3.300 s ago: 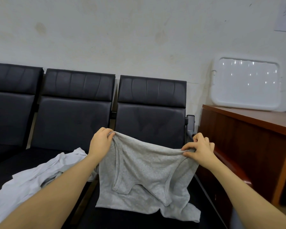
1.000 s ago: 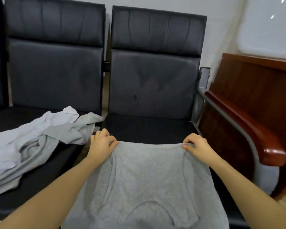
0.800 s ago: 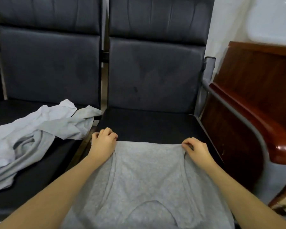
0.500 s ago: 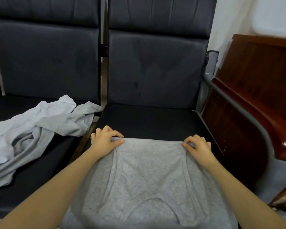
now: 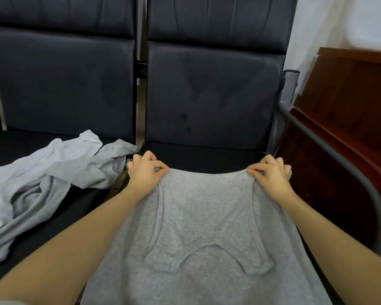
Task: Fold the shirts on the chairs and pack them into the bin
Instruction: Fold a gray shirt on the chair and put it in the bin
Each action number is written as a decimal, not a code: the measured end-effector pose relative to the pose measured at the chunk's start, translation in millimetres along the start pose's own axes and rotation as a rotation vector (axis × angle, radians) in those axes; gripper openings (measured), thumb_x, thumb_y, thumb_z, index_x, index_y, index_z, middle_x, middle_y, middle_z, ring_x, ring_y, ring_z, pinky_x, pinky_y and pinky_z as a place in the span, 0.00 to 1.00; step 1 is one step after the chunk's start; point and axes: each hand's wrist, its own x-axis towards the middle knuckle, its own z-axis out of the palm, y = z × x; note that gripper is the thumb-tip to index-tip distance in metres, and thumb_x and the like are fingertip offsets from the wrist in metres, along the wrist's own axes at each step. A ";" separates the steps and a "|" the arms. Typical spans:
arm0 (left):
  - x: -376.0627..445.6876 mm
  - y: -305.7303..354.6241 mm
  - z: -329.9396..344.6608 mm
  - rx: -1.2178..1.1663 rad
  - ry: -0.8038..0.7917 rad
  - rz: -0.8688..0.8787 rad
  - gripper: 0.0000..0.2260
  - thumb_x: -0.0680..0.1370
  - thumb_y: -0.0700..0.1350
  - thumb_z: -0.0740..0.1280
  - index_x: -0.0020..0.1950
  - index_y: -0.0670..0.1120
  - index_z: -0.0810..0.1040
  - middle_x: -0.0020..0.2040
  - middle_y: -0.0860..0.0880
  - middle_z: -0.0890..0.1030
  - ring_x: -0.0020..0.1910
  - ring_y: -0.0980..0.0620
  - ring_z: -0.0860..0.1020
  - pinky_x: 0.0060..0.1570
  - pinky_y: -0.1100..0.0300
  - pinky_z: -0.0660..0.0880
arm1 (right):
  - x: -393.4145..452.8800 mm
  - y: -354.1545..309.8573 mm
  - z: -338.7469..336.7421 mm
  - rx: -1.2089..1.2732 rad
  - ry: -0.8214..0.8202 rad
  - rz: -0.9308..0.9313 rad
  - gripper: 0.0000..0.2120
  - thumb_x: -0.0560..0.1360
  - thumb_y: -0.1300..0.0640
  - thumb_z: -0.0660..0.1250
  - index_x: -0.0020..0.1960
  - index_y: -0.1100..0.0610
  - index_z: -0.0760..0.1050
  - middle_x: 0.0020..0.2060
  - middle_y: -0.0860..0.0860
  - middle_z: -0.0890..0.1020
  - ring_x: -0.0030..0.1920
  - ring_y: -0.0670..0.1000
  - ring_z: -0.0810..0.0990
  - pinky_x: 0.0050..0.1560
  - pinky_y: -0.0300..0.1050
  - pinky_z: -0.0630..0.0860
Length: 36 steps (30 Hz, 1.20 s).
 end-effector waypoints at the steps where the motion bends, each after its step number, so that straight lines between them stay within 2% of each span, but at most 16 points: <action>1: 7.5 1.2 2.0 0.004 0.022 -0.001 0.06 0.76 0.53 0.68 0.48 0.56 0.84 0.47 0.53 0.69 0.51 0.50 0.62 0.49 0.57 0.53 | 8.1 -0.9 1.8 0.001 0.015 0.007 0.07 0.77 0.49 0.66 0.51 0.46 0.83 0.44 0.46 0.72 0.48 0.47 0.63 0.44 0.42 0.49; 5: 38.6 5.4 8.6 0.015 0.130 0.027 0.06 0.76 0.52 0.68 0.48 0.54 0.84 0.46 0.53 0.67 0.48 0.52 0.60 0.47 0.59 0.51 | 39.8 -1.0 7.8 -0.030 0.126 0.005 0.07 0.77 0.50 0.66 0.50 0.47 0.83 0.44 0.47 0.71 0.48 0.48 0.61 0.45 0.41 0.49; 10: 78.3 11.9 9.4 -0.017 0.261 0.068 0.06 0.76 0.52 0.68 0.47 0.55 0.84 0.47 0.53 0.67 0.48 0.52 0.59 0.49 0.59 0.51 | 73.5 0.3 10.7 -0.020 0.268 -0.006 0.06 0.76 0.53 0.68 0.49 0.50 0.84 0.44 0.48 0.71 0.49 0.53 0.65 0.49 0.44 0.51; 16: 104.8 26.7 -2.3 -0.089 0.338 0.056 0.06 0.76 0.52 0.68 0.48 0.54 0.84 0.48 0.52 0.69 0.49 0.52 0.60 0.50 0.58 0.53 | 87.5 -1.4 11.0 0.098 0.374 0.008 0.06 0.75 0.55 0.69 0.50 0.50 0.84 0.42 0.46 0.70 0.47 0.48 0.62 0.45 0.41 0.49; 26: 61.0 39.8 -34.3 -0.138 0.354 0.064 0.05 0.75 0.50 0.69 0.48 0.53 0.85 0.46 0.52 0.69 0.48 0.51 0.63 0.49 0.57 0.53 | 44.4 -13.9 -22.2 0.242 0.381 0.038 0.06 0.74 0.55 0.71 0.49 0.46 0.83 0.42 0.47 0.71 0.48 0.47 0.64 0.45 0.40 0.51; 33: 0.0 55.0 -73.4 -0.142 0.325 0.068 0.04 0.74 0.50 0.71 0.46 0.53 0.85 0.45 0.52 0.68 0.48 0.50 0.64 0.49 0.58 0.54 | -23.6 -28.4 -49.8 0.350 0.343 0.122 0.05 0.73 0.54 0.71 0.48 0.48 0.84 0.44 0.48 0.71 0.50 0.48 0.65 0.52 0.44 0.54; 36: -33.9 56.5 -83.6 -0.145 0.280 0.044 0.03 0.74 0.51 0.71 0.44 0.54 0.84 0.46 0.53 0.68 0.49 0.52 0.64 0.53 0.58 0.56 | -55.3 -33.6 -63.5 0.384 0.297 0.118 0.05 0.73 0.54 0.71 0.47 0.47 0.83 0.45 0.48 0.71 0.52 0.49 0.66 0.54 0.47 0.58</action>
